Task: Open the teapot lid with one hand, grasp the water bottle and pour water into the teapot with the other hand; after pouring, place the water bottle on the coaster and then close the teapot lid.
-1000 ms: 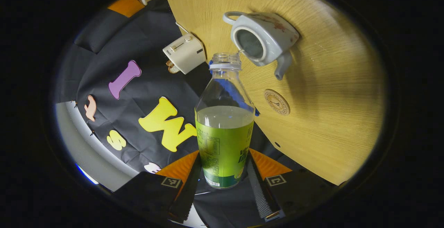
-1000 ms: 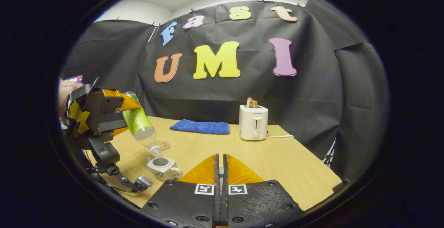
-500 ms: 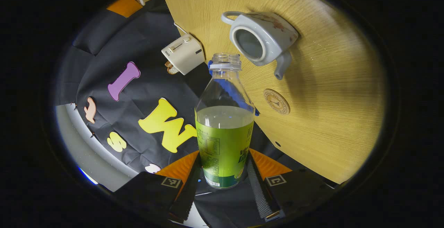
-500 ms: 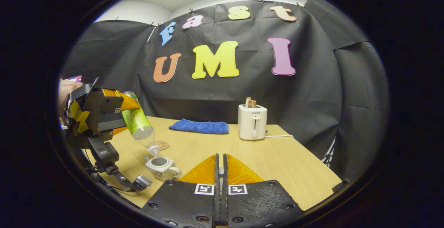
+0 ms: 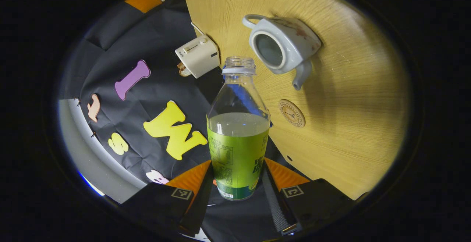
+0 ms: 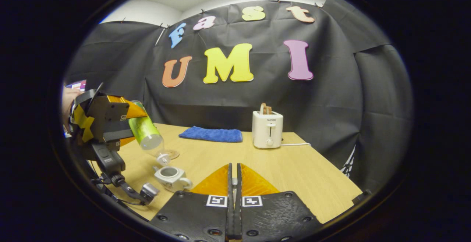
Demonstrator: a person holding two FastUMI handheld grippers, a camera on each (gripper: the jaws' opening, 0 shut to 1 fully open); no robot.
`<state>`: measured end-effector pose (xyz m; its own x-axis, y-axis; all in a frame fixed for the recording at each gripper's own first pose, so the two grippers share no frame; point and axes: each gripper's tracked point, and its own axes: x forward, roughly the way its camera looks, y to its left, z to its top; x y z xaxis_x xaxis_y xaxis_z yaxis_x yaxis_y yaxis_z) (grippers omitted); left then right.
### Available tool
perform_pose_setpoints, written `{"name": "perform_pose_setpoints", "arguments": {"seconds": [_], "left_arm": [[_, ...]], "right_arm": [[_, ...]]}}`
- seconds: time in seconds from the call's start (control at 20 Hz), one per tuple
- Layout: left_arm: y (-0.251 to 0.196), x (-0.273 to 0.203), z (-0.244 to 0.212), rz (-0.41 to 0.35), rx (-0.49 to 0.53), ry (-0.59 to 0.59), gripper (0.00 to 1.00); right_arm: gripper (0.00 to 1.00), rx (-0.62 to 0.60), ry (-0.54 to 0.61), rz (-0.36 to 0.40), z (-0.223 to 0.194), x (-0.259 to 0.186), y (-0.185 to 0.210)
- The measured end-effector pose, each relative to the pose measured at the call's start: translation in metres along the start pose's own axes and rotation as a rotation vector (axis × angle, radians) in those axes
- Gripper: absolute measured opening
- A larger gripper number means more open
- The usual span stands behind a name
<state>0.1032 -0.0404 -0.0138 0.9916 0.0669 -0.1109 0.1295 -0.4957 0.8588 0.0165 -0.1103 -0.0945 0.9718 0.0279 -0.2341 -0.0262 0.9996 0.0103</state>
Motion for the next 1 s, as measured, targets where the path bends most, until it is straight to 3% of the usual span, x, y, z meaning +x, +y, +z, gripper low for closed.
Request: {"name": "perform_pose_setpoints", "arguments": {"seconds": [0.2,0.4,0.6,1.0], "left_arm": [[-0.018,0.004,0.000,-0.062,-0.131,-0.025,0.74],[-0.062,-0.006,0.010,-0.220,-0.405,-0.067,0.74],[-0.074,-0.008,0.009,-0.269,-0.610,-0.080,0.73],[-0.067,-0.019,0.003,-0.372,-1.316,-0.136,0.74]], "right_arm": [[0.00,0.005,0.000,-0.002,0.004,-0.001,0.003],[0.00,0.016,0.005,0.003,0.009,0.001,0.007],[0.00,0.003,-0.005,0.007,0.018,-0.002,0.016],[0.00,0.021,-0.007,0.031,0.027,0.000,0.038]]}}
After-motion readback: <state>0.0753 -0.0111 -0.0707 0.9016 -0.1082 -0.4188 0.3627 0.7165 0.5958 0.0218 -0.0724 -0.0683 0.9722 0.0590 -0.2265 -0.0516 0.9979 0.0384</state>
